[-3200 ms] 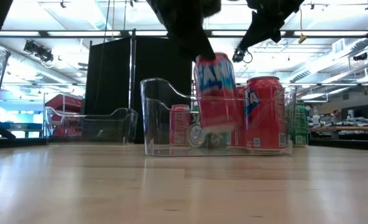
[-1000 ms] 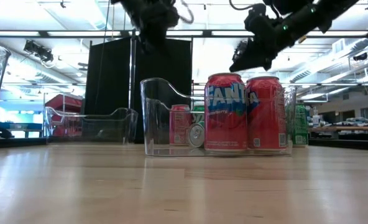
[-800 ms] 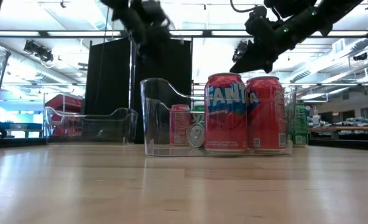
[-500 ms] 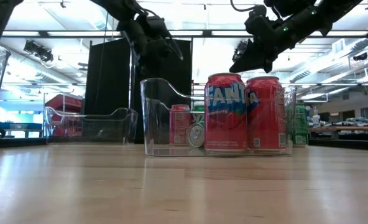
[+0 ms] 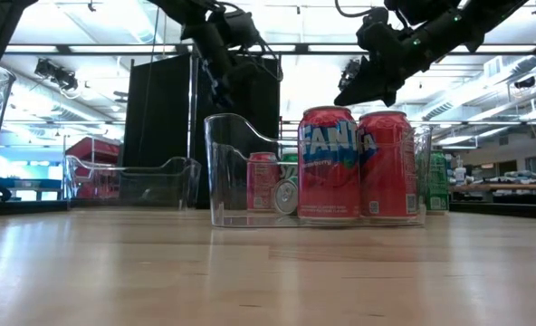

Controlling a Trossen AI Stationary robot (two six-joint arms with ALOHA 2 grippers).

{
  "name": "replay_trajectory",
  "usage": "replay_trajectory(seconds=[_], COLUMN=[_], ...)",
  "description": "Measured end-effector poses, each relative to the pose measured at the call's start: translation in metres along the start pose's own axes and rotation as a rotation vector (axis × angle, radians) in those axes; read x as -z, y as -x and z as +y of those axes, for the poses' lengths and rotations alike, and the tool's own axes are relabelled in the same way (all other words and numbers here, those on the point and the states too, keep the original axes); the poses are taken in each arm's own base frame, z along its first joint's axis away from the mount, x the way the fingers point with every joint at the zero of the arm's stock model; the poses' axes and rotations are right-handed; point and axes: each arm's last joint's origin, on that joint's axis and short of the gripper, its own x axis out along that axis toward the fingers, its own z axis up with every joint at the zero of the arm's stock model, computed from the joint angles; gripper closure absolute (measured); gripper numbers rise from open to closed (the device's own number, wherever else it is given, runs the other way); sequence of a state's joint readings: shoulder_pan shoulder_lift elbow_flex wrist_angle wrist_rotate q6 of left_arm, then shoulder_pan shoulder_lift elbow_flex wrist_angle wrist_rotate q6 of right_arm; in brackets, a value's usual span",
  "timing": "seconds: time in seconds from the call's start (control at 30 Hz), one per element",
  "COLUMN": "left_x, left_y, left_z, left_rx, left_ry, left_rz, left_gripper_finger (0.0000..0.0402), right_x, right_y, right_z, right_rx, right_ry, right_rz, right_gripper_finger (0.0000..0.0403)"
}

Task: Sort soda cans
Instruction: Put the orange soda can into the middle transparent bin

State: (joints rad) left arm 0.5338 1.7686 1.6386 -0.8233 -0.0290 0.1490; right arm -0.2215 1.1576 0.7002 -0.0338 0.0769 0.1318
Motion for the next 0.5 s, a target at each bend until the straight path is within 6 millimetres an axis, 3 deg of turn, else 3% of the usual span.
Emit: replay_trajectory(seconds=[0.2, 0.5], left_x=[-0.003, -0.001], left_y=[-0.014, -0.04], left_z=[0.002, 0.01], left_rx=[0.061, 0.102], left_ry=[0.029, 0.046], left_rz=[-0.024, 0.0], left_gripper_finger=[0.0116, 0.0112], right_x=[0.0, 0.0], right_y=[0.0, 0.0], right_z=[0.0, 0.001], right_rx=[-0.001, -0.023], right_ry=[0.0, 0.001], right_rz=[0.005, 0.009], right_gripper_finger=[0.0401, 0.0401])
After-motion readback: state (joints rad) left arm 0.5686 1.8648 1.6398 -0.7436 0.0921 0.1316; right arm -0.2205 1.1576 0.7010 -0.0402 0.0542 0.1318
